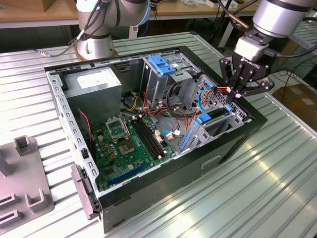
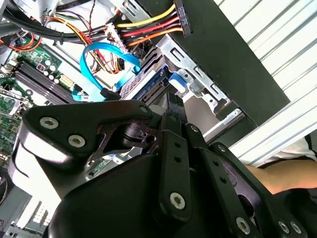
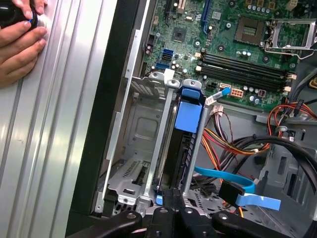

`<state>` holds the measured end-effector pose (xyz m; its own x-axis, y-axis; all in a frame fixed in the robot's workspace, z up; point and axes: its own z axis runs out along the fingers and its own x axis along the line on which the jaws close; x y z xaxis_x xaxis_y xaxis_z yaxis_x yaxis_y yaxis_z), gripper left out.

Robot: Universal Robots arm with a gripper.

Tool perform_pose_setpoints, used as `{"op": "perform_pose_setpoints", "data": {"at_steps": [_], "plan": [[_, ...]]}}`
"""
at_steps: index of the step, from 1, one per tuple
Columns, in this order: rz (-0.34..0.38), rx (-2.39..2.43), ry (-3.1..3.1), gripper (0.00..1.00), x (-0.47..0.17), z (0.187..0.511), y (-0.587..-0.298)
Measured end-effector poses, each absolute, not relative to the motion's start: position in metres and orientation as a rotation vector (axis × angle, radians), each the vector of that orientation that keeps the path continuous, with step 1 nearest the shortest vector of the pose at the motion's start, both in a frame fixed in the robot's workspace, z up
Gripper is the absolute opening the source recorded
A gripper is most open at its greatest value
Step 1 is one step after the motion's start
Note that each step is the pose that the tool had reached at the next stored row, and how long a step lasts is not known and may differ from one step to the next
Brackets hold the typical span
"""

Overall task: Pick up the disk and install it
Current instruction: 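Insert the first disk wire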

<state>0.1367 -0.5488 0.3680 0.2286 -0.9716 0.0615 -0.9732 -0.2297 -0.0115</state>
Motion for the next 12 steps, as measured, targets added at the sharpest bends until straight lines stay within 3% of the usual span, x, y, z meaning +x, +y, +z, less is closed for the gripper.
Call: {"op": "perform_pose_setpoints", "data": {"at_steps": [12], "plan": [[0.09,2.619,-1.69,0.11,0.1422,0.368,-0.5481]]}}
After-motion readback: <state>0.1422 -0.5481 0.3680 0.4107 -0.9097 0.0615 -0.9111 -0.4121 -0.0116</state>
